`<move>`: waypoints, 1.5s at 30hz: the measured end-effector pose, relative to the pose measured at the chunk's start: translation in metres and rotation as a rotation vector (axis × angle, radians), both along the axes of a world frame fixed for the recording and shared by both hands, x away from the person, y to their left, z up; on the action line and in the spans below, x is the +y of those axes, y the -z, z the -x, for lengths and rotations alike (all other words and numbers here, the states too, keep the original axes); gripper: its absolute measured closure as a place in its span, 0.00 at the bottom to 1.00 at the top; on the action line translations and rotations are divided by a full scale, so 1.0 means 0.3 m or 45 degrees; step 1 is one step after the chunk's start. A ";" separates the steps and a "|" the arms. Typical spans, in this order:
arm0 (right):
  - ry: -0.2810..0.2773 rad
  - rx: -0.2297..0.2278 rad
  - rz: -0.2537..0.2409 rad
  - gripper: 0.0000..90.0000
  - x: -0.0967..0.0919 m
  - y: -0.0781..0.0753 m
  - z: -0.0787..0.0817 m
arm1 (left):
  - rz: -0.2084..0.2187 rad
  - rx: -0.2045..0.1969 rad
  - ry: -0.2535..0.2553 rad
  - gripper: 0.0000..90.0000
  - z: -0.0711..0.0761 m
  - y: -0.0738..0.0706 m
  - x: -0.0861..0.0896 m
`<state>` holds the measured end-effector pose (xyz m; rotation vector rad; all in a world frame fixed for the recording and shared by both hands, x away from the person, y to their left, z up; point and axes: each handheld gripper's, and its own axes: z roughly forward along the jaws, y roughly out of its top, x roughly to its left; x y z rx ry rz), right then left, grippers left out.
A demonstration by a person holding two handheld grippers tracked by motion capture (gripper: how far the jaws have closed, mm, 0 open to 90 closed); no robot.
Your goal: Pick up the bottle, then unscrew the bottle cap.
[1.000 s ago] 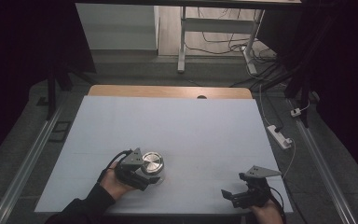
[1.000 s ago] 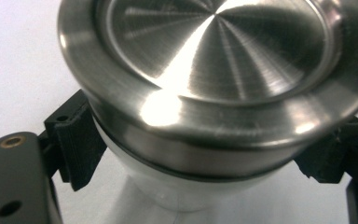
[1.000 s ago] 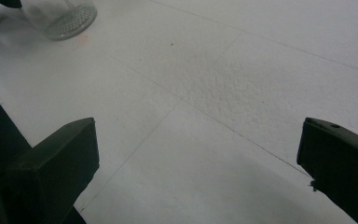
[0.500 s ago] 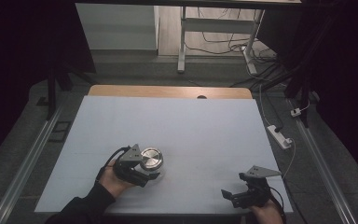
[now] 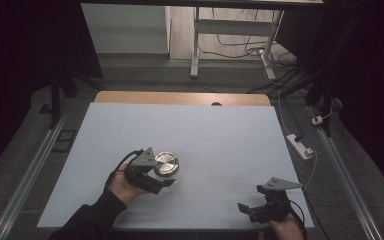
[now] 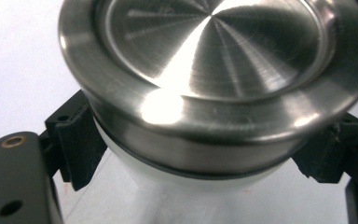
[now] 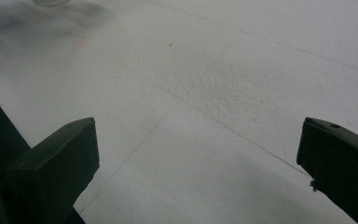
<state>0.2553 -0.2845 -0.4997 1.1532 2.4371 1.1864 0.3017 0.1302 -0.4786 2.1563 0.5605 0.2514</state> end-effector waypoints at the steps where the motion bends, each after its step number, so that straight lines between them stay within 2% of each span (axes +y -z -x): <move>1: 0.000 0.000 -0.001 0.00 0.000 0.000 0.000 | 0.004 -0.001 0.001 0.17 -0.004 -0.004 -0.001; 7: 0.003 0.001 -0.003 0.00 -0.001 0.000 0.000 | 0.026 0.029 0.016 0.17 -0.031 -0.021 -0.012; 18: 0.004 0.003 -0.004 0.00 -0.002 0.000 -0.001 | 0.044 0.030 0.032 0.17 -0.075 -0.074 -0.060; 22: 0.003 0.000 -0.004 0.00 -0.001 0.000 0.000 | 0.032 0.022 0.037 0.17 -0.082 -0.091 -0.076; 32: -0.008 -0.013 0.000 0.00 0.001 -0.003 0.004 | 0.023 0.030 0.032 0.17 -0.078 -0.084 -0.083; 37: -0.012 -0.032 0.001 0.00 0.003 -0.006 0.007 | 0.037 0.043 0.039 0.17 -0.079 -0.083 -0.083; 45: -0.040 -0.060 -0.053 0.00 0.024 -0.030 0.014 | 0.028 0.038 0.050 0.17 -0.069 -0.081 -0.093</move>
